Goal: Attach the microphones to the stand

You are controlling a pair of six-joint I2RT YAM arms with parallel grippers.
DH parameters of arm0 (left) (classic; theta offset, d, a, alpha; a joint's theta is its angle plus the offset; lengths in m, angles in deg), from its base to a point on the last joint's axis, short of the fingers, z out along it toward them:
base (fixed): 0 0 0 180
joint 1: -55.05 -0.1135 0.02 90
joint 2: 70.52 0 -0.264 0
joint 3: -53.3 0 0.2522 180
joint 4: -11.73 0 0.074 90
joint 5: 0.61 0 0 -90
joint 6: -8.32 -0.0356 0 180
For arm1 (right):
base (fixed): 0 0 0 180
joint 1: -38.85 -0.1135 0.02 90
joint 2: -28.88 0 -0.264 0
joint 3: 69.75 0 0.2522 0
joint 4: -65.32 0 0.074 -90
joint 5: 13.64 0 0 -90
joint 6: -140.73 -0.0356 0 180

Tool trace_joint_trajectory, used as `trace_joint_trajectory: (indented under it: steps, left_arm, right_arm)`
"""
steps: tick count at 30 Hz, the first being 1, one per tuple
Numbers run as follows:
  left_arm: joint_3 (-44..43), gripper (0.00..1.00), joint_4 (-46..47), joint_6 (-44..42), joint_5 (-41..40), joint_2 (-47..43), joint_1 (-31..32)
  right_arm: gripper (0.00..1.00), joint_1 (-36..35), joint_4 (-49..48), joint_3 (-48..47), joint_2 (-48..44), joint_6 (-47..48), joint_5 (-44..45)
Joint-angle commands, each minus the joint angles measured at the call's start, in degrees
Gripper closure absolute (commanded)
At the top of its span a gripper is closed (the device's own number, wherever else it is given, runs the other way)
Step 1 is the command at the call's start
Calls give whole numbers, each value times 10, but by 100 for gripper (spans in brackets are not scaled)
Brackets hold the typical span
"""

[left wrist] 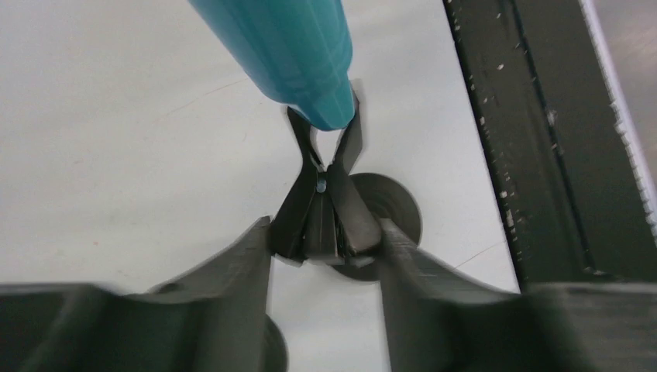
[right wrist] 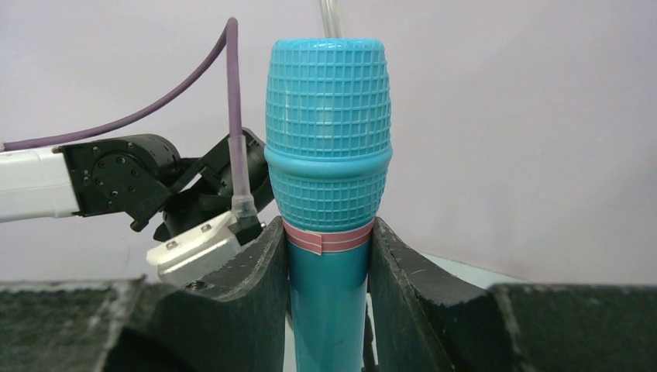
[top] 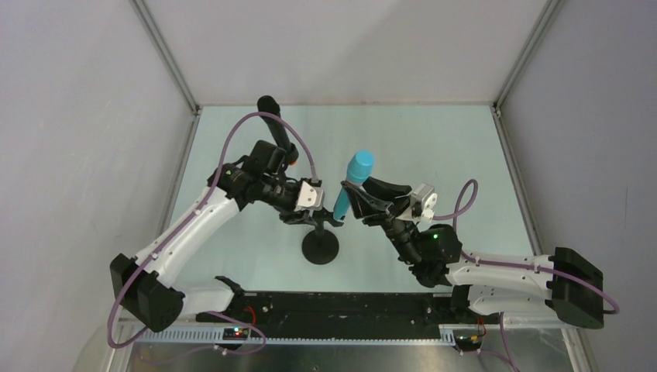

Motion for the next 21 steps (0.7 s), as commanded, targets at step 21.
trace_joint_trajectory:
  steps: [21]
  left_arm:
    - [16,100,-8,-24,-6,-18,13]
  right_arm:
    - [100,-14,-152,90,115,-5,36]
